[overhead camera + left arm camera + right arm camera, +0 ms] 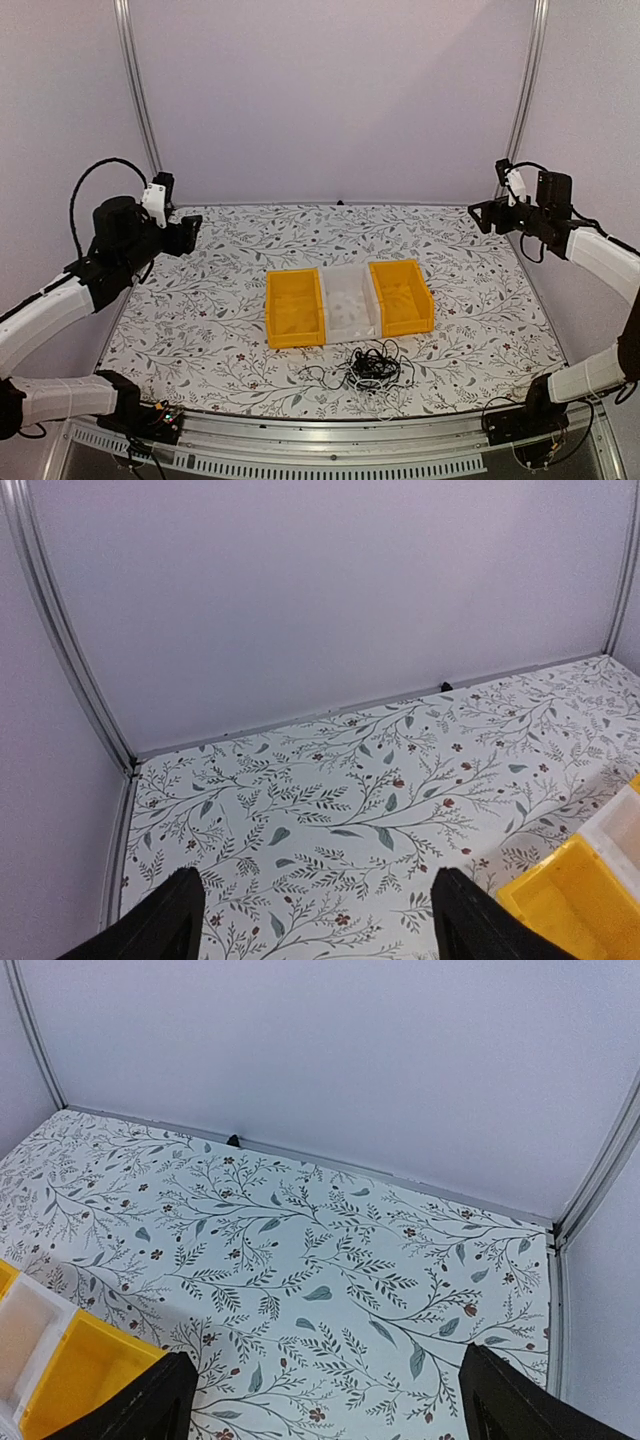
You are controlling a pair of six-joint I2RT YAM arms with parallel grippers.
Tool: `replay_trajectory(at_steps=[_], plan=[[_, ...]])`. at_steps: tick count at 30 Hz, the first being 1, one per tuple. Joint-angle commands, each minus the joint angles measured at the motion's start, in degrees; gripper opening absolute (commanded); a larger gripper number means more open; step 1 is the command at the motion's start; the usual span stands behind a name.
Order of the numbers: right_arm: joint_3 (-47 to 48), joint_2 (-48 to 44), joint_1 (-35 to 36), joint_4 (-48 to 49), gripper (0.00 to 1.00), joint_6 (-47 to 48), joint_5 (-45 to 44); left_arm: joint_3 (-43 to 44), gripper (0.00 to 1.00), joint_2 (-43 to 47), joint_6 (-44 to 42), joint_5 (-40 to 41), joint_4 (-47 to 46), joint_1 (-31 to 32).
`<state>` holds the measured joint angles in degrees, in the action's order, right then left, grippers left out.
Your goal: Untangle the cables
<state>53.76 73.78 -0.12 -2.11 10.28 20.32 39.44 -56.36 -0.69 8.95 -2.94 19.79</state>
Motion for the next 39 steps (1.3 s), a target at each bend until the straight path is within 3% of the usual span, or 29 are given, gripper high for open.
replay_trajectory(at_steps=[1, 7, 13, 17, 23, 26, 32, 39], plan=[[-1.4, -0.3, -0.4, 2.9, 0.97, -1.6, 1.7, -1.9, 0.77, 4.0, -0.9, -7.8, -3.5, -0.4], [-0.8, -3.2, -0.6, -2.4, 0.94, 7.2, 6.6, -1.0, 0.65, 2.4, -1.3, -19.0, -3.9, 4.7], [3.8, -5.6, -0.3, -19.6, 0.80, 20.2, 19.9, 3.0, 0.56, -2.5, -0.6, -27.5, -0.9, 13.1], [3.7, -7.4, 6.4, -30.2, 0.68, 28.9, 23.5, 5.8, 0.54, -4.8, -1.6, -23.3, 4.6, 25.0], [1.0, -10.2, 21.0, -37.2, 0.58, 33.6, 20.7, 7.0, 0.55, -9.2, 2.4, -16.4, 10.5, 43.2], [-0.7, -10.3, 24.3, -38.5, 0.54, 34.5, 21.2, 5.9, 0.54, -12.5, 4.7, -14.8, 11.0, 49.0], [-2.5, -6.5, 32.9, -38.3, 0.48, 36.8, 16.0, 5.5, 0.51, -21.3, 11.2, -10.7, 8.7, 55.2], [-1.4, -1.3, 38.7, -35.7, 0.44, 37.5, 15.1, 6.2, 0.47, -24.7, 17.7, 0.3, 6.7, 55.2]])
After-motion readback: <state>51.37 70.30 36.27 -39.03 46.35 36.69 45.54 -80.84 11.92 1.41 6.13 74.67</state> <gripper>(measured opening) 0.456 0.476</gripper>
